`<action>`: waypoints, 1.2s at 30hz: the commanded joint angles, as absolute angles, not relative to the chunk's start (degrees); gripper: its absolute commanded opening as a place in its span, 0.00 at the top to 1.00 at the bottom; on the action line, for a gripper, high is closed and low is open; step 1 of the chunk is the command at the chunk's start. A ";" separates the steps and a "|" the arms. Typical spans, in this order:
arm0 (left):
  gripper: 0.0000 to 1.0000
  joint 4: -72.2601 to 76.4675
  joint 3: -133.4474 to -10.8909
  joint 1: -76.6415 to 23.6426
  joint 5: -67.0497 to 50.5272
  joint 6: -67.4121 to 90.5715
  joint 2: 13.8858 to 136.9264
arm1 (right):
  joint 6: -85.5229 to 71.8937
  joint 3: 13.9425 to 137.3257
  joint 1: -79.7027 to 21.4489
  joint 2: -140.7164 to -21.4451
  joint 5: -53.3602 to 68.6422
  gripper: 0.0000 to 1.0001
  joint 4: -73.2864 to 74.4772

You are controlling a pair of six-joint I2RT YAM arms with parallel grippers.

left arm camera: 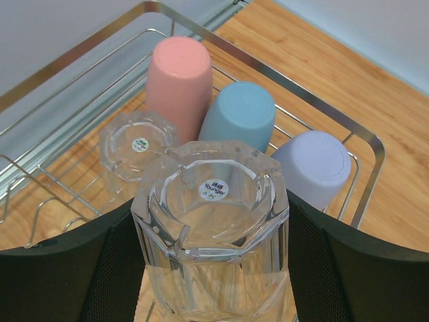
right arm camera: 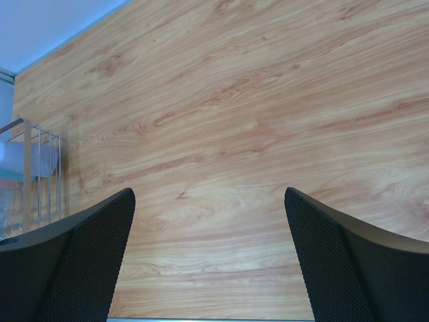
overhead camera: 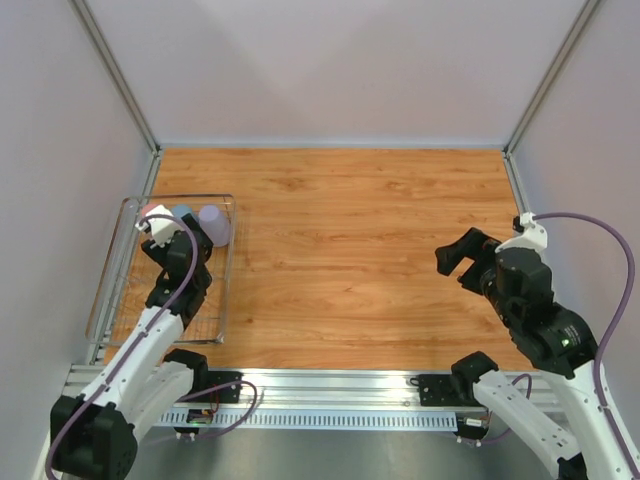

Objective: Load the cups into the dish rack

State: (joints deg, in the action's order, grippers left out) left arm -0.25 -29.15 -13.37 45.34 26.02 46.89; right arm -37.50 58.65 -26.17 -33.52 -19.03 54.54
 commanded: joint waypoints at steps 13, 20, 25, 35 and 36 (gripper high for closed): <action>0.67 14.96 -31.02 -13.01 55.27 35.75 66.43 | -38.76 56.43 -26.28 -33.84 -20.21 0.05 53.61; 0.66 12.30 -31.81 -13.01 61.17 44.56 70.75 | -38.41 56.86 -26.19 -34.89 -21.00 0.05 53.79; 0.66 10.04 -33.66 -13.01 61.70 47.54 73.47 | -38.23 57.13 -26.19 -35.77 -21.09 0.04 53.44; 0.43 1.32 -37.44 -13.10 62.49 51.50 74.18 | -37.88 57.74 -26.28 -36.48 -21.18 0.00 52.47; 0.43 0.88 -37.53 -13.10 62.58 51.68 74.18 | -37.79 57.83 -26.19 -36.56 -21.18 0.00 52.56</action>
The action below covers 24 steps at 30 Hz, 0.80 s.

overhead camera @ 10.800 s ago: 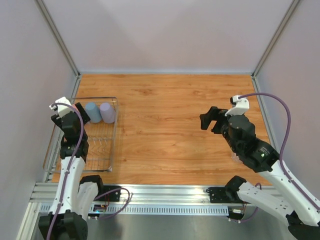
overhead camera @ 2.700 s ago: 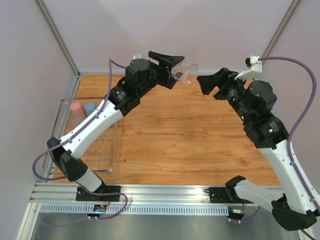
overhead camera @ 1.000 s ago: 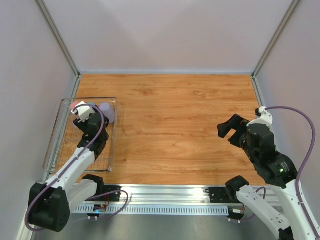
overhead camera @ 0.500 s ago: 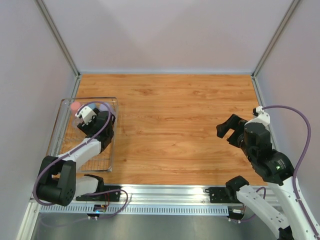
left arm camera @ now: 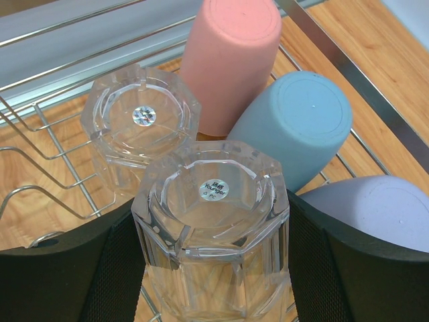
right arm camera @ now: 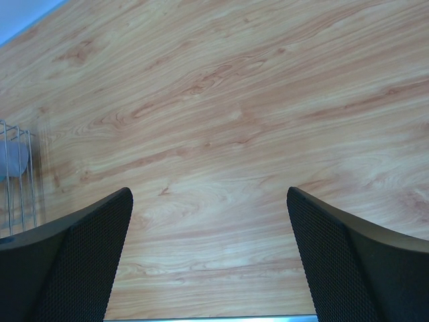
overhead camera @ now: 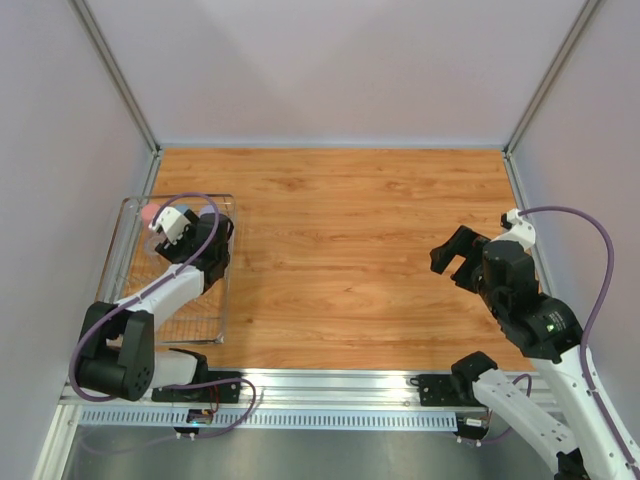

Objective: Load the cups into the dish rack

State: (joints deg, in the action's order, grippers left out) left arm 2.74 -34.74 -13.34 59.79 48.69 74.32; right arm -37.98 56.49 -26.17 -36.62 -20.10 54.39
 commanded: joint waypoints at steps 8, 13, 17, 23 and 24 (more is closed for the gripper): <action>0.26 -1.58 -37.00 -13.10 63.11 52.47 72.86 | -37.71 57.74 -26.28 -36.04 -21.36 0.00 53.26; 0.14 -1.93 -37.09 -13.10 62.84 52.30 72.33 | -37.71 57.83 -26.19 -35.95 -21.01 0.00 53.52; 0.03 -1.76 -37.35 -13.27 62.67 51.51 72.07 | -37.79 57.83 -26.11 -35.77 -20.92 0.00 53.70; 0.03 -1.67 -38.58 -15.03 63.02 48.62 69.45 | -37.53 57.92 -26.10 -36.03 -19.69 0.00 53.70; 0.03 -1.50 -39.02 -15.46 63.19 47.82 68.82 | -37.44 57.92 -26.28 -36.21 -19.43 0.00 53.44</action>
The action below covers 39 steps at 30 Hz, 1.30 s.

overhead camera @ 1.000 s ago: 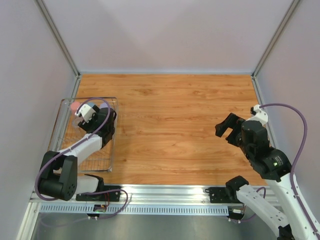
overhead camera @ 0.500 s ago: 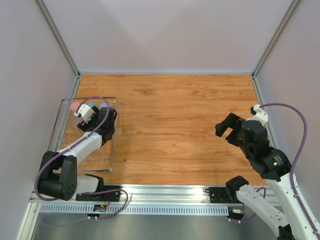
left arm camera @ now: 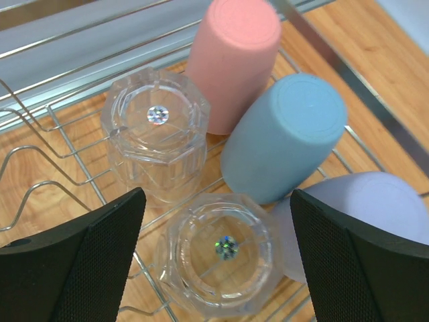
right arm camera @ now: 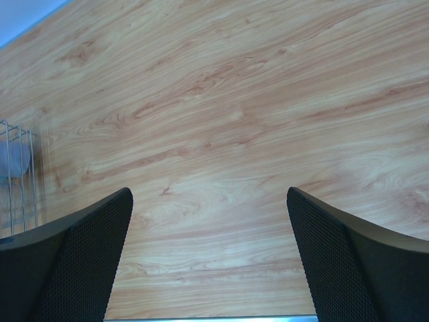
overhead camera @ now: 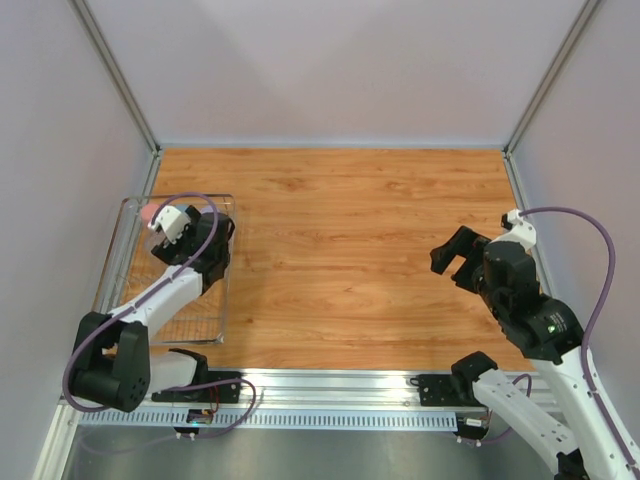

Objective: Load the cups into the dish rack

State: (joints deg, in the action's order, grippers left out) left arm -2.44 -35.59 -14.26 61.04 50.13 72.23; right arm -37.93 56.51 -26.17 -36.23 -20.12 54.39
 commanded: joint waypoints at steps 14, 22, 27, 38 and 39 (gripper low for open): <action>0.00 -26.68 -64.40 -18.46 39.41 14.79 48.62 | -29.01 71.79 -26.28 -45.78 -17.49 0.00 50.45; 0.00 -47.88 -79.89 -18.46 11.29 8.96 41.42 | -24.26 77.35 -26.19 -47.38 -16.78 0.00 48.17; 0.00 -50.54 -72.52 -18.46 1.33 12.74 33.06 | -25.48 69.10 -26.19 -38.27 -18.28 0.00 44.13; 0.00 -51.06 -63.19 -18.46 6.85 18.02 19.16 | -29.97 55.37 -26.28 -22.94 -19.34 0.00 42.89; 0.00 -51.76 -63.28 -18.46 7.20 18.10 19.25 | -29.88 55.89 -26.28 -23.03 -19.42 0.00 43.15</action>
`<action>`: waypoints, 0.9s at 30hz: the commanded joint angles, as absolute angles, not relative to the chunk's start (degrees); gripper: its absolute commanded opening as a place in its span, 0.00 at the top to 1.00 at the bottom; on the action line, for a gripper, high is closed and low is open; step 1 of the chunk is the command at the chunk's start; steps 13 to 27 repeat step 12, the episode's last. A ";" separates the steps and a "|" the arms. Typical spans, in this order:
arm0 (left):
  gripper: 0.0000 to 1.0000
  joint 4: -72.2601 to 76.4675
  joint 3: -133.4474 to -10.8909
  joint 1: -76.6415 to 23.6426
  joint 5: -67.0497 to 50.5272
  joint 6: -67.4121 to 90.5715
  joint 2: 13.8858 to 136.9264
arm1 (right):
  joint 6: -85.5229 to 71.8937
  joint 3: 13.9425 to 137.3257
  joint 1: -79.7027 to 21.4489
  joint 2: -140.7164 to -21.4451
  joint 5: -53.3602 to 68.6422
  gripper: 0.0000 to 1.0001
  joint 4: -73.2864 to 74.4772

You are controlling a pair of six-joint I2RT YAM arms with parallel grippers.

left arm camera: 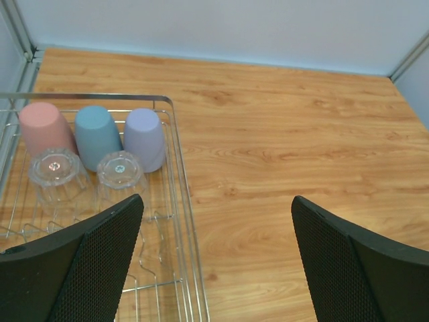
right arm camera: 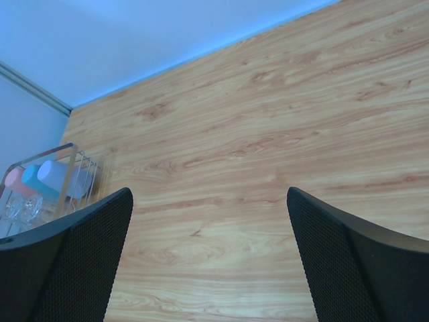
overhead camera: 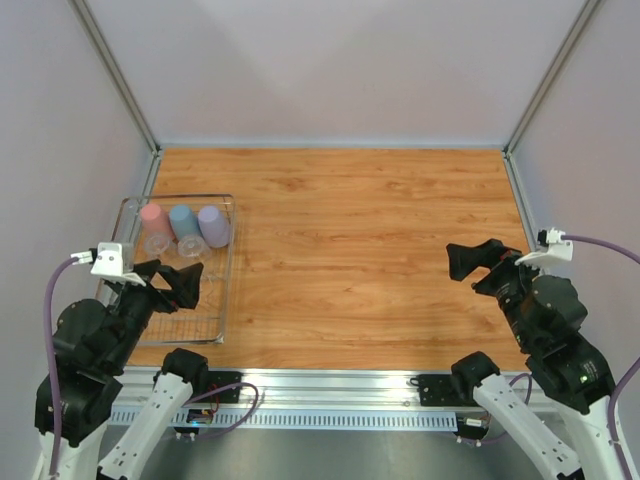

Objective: Load the cups into the dish rack

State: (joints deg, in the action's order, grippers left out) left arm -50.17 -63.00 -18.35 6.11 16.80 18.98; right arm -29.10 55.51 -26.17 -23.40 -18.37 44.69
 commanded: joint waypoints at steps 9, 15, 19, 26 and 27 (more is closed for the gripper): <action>0.00 -54.40 -63.72 -18.46 8.88 18.72 18.55 | -29.44 57.92 -26.37 -24.79 -19.50 0.00 45.61; 0.00 -55.28 -64.07 -18.46 8.96 18.28 18.72 | -28.48 58.18 -26.28 -24.44 -19.78 0.00 46.41; 0.00 -55.28 -64.07 -18.46 8.96 18.28 18.72 | -28.48 58.18 -26.28 -24.44 -19.78 0.00 46.41; 0.00 -55.28 -64.07 -18.46 8.96 18.28 18.72 | -28.48 58.18 -26.28 -24.44 -19.78 0.00 46.41; 0.00 -55.28 -64.07 -18.46 8.96 18.28 18.72 | -28.48 58.18 -26.28 -24.44 -19.78 0.00 46.41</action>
